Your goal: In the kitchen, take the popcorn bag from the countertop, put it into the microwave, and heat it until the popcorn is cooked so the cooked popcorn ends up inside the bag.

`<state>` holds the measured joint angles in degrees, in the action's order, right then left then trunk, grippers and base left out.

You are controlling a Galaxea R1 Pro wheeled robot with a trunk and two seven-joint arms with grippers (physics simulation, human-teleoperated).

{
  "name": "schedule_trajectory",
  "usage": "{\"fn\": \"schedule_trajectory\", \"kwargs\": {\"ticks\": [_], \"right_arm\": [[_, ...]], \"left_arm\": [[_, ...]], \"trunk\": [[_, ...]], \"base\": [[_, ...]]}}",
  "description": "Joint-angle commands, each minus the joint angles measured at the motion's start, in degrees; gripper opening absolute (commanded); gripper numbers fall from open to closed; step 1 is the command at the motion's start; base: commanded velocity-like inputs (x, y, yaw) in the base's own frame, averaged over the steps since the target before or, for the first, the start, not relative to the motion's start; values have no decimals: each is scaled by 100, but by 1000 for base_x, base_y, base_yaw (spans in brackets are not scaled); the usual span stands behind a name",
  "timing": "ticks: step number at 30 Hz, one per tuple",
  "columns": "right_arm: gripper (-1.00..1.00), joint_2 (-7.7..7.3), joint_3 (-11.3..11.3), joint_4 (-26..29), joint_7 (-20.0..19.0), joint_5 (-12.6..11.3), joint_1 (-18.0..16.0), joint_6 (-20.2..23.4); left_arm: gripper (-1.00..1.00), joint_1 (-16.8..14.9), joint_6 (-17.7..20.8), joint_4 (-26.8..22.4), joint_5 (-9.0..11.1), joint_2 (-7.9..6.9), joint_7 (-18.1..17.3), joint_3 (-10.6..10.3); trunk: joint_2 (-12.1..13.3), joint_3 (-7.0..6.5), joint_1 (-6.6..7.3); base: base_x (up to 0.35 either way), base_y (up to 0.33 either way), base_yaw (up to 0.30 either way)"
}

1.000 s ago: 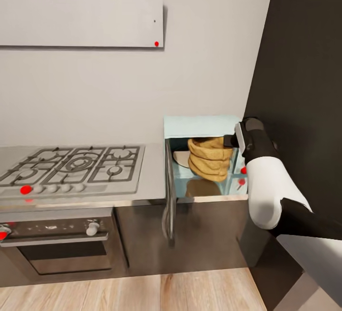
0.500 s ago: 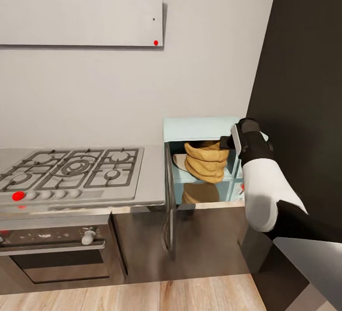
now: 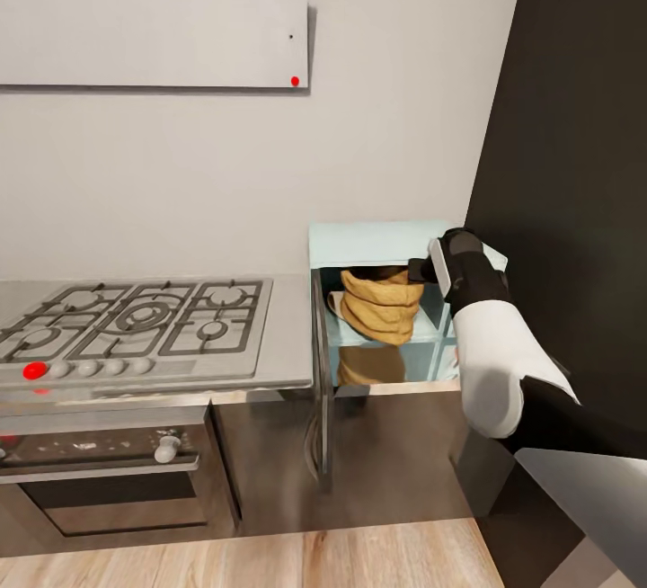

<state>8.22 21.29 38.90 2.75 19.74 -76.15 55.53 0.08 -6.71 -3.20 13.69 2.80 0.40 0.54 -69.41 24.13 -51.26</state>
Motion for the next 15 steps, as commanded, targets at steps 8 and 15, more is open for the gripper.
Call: {"fn": "schedule_trajectory", "kwargs": {"ticks": [8,15], "right_arm": [[100,-9,25,3,83,36,-6,2],[100,-17,25,12,60,50,-6,21]], "left_arm": [[100,1,-12,-5,22,1,4,4],[100,1,-12,-5,26,1,4,4]], "trunk": [[-3,6,0],[-3,6,0]], "base": [[0,0,0],[0,0,0]]}}
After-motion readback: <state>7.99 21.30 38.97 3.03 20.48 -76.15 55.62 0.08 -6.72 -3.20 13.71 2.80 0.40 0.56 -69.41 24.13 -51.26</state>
